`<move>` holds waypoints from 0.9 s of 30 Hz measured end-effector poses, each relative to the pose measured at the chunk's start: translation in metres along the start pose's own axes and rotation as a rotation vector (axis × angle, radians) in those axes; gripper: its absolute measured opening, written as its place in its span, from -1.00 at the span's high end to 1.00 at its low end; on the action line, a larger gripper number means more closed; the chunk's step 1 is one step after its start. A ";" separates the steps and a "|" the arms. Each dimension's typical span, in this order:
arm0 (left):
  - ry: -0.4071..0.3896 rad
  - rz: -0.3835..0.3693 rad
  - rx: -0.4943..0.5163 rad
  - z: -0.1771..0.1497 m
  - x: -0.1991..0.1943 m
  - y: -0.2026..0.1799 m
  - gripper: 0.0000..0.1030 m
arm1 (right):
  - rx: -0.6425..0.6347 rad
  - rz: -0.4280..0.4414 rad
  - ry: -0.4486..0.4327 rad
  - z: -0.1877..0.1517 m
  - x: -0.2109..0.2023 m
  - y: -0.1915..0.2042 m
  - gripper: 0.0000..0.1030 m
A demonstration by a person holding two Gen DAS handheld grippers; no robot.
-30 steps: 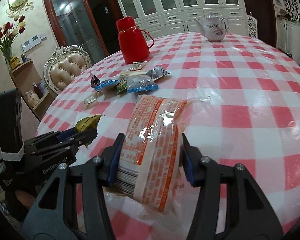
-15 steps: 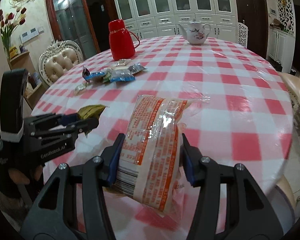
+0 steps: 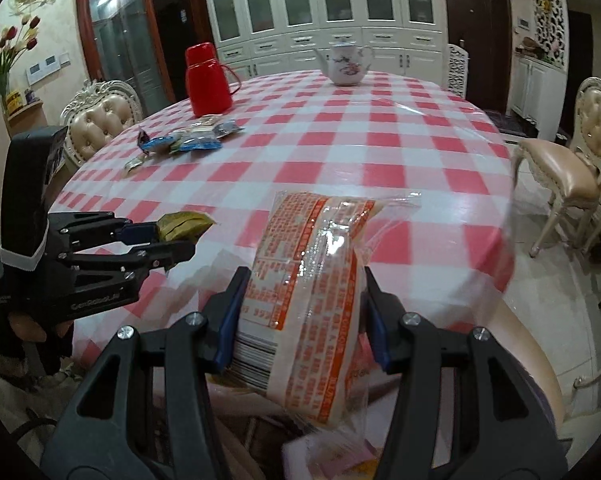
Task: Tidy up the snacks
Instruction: 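Carry both held packets off the table toward the white box, then open both tools to drop the packets into the white box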
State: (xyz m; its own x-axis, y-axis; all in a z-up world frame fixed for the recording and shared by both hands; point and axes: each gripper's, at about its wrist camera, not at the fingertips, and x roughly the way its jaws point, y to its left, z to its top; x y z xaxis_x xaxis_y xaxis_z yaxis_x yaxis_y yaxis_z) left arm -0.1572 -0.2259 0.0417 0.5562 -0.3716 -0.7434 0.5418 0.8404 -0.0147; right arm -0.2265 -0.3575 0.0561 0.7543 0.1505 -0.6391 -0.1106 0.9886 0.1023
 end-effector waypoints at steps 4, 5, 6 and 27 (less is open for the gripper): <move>0.012 -0.058 0.064 0.004 0.003 -0.029 0.38 | -0.020 -0.057 0.011 -0.008 -0.014 -0.022 -0.10; 0.013 -0.072 0.079 0.006 0.004 -0.037 0.38 | -0.027 -0.075 0.014 -0.010 -0.018 -0.027 -0.10; 0.015 -0.092 0.101 0.007 0.004 -0.046 0.38 | -0.031 -0.087 0.015 -0.012 -0.020 -0.031 -0.10; 0.169 -0.394 0.401 -0.009 0.045 -0.186 0.38 | -0.145 -0.367 0.352 -0.079 -0.026 -0.130 -0.10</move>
State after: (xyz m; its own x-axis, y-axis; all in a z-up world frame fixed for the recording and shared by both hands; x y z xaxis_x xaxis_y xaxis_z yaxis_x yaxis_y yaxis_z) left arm -0.2389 -0.3950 0.0052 0.1735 -0.5299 -0.8301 0.9017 0.4244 -0.0825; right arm -0.2824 -0.4898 -0.0010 0.4998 -0.2375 -0.8329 0.0130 0.9636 -0.2670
